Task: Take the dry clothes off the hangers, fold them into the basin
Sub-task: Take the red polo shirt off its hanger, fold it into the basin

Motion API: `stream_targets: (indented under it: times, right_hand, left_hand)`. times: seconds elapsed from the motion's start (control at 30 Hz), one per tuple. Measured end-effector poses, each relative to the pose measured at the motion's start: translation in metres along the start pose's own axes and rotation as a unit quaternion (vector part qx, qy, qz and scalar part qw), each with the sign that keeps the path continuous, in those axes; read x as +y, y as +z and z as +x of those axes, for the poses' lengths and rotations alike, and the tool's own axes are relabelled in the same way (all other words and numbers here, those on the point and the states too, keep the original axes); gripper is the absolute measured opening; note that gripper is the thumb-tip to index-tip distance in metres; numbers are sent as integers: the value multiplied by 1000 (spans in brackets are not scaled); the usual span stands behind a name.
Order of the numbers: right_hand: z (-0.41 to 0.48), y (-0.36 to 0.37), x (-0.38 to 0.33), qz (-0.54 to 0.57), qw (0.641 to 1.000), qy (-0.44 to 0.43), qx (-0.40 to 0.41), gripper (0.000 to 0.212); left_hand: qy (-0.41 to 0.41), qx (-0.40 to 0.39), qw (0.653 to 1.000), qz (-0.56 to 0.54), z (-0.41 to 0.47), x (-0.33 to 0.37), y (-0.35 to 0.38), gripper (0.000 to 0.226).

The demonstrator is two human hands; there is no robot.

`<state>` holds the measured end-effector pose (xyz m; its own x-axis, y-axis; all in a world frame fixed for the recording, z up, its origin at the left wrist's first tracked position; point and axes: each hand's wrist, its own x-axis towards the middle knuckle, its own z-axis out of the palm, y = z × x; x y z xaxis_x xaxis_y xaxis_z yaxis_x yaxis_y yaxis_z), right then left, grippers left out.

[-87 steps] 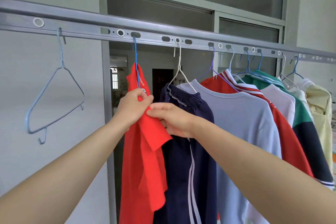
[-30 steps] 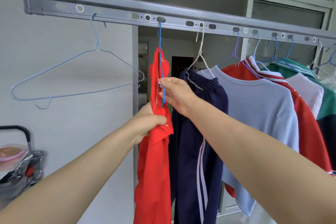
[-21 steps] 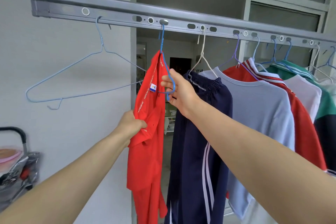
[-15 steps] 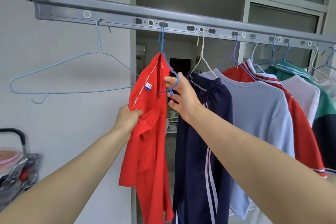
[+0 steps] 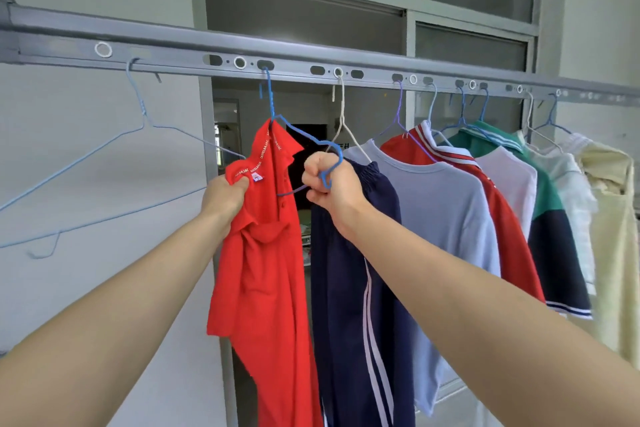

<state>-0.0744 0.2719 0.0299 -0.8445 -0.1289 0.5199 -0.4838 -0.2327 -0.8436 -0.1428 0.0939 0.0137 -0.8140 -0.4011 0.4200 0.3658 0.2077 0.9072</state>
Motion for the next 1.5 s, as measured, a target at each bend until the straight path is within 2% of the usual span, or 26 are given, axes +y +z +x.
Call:
stream_targets:
  times: [0.13,0.27,0.4,0.47,0.57,0.7,0.9,0.97,1.07,1.2,1.3,1.4,1.5]
  right_hand:
    - [-2,-26,-15,150,987,46,21,30]
    - [-4,-38,-28,225,971,76,5,34]
    - [-9,-43,-33,211,974,79,-3,39]
    - [-9,-47,-36,204,976,78,-1,41]
    - [-8,-55,-41,221,972,81,-4,45]
    - [-9,-65,-41,246,965,85,-22,48]
    - [-6,-66,-30,306,946,104,-34,38]
    - [-5,-61,-27,323,940,103,-31,37]
    - [-2,-54,-24,361,927,98,-38,46]
    - [2,-53,-18,382,917,104,-57,48]
    - [2,-51,-5,385,914,116,-47,50]
    - [-1,-42,9,341,933,115,-13,50]
    - [-9,-29,24,285,950,127,-4,41]
  left_hand:
    - [34,19,999,34,4,3,21,18]
    - [113,48,983,133,12,6,35,45]
    - [139,54,967,206,16,15,45,29]
    - [109,91,970,196,20,16,47,25]
    - [35,154,976,153,32,14,36,34]
    - [-30,155,971,182,40,-7,13,37]
    - [-15,68,966,249,21,-44,17,33]
    - [-58,91,972,211,19,-55,11,36]
    - [-132,168,964,156,22,-75,-18,40]
    - [-162,191,958,140,22,-95,-50,33]
    - [-165,153,962,155,17,-105,-53,38]
    - [-166,86,972,140,13,-110,-45,33]
    - [-142,-3,976,163,-3,-106,-35,25]
